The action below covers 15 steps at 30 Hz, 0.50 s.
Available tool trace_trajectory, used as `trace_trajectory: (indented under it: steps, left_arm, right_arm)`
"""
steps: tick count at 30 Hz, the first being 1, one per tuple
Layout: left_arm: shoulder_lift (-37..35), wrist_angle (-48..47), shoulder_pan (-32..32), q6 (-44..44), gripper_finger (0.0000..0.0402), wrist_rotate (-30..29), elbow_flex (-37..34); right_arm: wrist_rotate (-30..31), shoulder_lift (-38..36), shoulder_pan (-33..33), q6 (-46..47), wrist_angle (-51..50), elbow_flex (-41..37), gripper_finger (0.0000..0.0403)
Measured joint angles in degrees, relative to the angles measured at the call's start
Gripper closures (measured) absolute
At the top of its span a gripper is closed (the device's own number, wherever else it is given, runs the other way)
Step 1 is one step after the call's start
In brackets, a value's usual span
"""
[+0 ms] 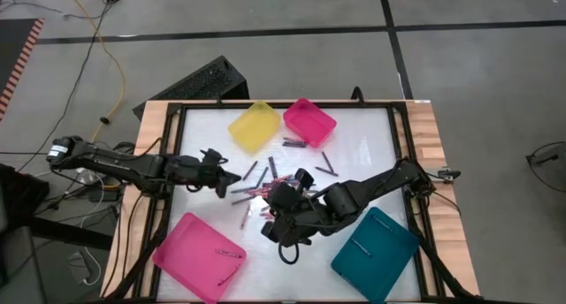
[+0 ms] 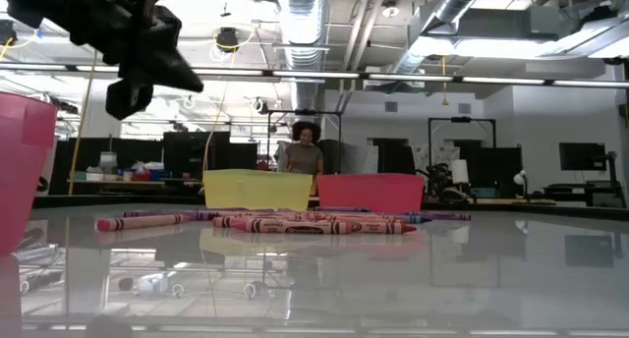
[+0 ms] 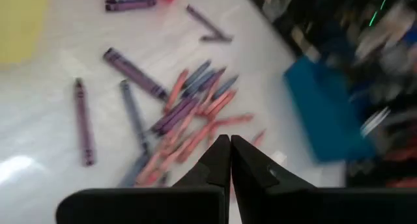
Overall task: Sort crayons
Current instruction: Put the purple crayon into the yellow bin
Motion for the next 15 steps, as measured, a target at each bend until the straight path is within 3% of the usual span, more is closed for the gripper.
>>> trace_trajectory:
  steps: [4, 7, 15]
  left_arm:
    - [0.6, -5.3, 0.1, 7.0, 0.0401, 2.3, 0.0]
    - [2.6, -5.9, -1.3, 19.4, 0.0388, 3.5, 0.0]
    - [9.9, -2.5, -6.0, 37.4, 0.0271, 0.9, 0.0]
  right_arm:
    - [-0.3, 0.0, 0.9, 0.4, -0.2, 0.0, 0.0321]
    - [-0.3, 0.0, 1.4, 0.4, -0.4, 0.0, 0.0321]
    - [-0.3, 0.0, 1.2, 0.5, -0.9, 0.0, 0.0321]
